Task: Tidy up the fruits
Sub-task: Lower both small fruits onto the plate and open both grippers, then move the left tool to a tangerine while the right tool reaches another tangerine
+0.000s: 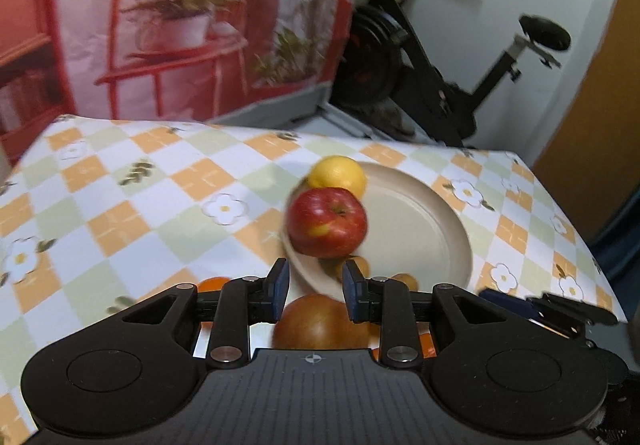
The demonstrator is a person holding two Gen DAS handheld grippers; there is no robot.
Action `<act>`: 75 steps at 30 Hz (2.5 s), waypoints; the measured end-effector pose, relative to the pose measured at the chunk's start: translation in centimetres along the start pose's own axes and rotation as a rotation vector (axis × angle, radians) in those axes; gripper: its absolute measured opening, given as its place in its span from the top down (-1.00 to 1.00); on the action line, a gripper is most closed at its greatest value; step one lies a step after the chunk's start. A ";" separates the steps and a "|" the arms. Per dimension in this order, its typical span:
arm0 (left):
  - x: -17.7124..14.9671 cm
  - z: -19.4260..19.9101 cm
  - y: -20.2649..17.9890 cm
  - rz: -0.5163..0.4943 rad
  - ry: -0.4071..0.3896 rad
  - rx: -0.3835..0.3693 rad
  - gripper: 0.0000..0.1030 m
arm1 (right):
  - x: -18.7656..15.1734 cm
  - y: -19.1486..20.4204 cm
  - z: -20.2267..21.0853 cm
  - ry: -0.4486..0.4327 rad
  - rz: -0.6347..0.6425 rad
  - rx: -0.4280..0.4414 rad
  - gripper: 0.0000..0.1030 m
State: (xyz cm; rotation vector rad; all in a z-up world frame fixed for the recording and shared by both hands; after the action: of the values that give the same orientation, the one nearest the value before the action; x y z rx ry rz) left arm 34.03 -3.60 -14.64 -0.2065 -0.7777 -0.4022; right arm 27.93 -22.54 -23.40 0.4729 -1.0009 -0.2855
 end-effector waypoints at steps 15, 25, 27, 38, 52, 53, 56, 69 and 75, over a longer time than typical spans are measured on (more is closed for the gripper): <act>-4.6 5.8 3.8 0.097 -0.055 0.173 0.41 | -2.0 4.4 -0.4 -0.023 0.118 0.018 0.23; -6.3 6.0 3.1 0.119 -0.069 0.162 0.41 | -2.7 3.5 -0.1 -0.001 0.116 -0.012 0.21; -6.5 5.9 2.6 0.114 -0.072 0.158 0.41 | -2.9 3.2 -0.1 0.003 0.108 -0.008 0.18; -7.3 5.6 1.8 0.111 -0.065 0.144 0.41 | -4.1 3.8 -0.4 0.055 0.128 0.034 0.12; -7.5 5.7 1.6 0.112 -0.062 0.140 0.33 | -4.1 3.8 -0.7 0.070 0.135 0.034 0.12; -7.5 5.7 1.5 0.110 -0.062 0.138 0.33 | -4.1 3.8 -0.7 0.072 0.137 0.033 0.12; -7.5 5.8 1.4 0.108 -0.062 0.132 0.33 | -4.1 3.9 -0.5 0.071 0.143 0.030 0.12; -7.8 6.6 0.5 0.097 -0.075 0.101 0.33 | -4.3 5.5 2.6 0.068 0.128 0.047 0.12; -8.3 6.9 0.7 0.099 -0.071 0.098 0.33 | -4.1 6.4 3.2 0.059 0.144 0.052 0.13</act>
State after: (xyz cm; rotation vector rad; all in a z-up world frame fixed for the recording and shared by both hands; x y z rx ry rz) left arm 24.59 1.54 -15.76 -0.1675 -0.8508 -0.2633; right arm 23.18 -15.97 -21.75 0.4509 -0.9817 -0.1165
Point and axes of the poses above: each gripper's, at about its wrist camera, not at the fingertips, and z roughly against the way its jaws point, y to its left, x to its top, the point moved 3 cm from there along -z, roughly the way its jaws point, and after that the axes turned 11 degrees about -z, right-handed, at the moved point
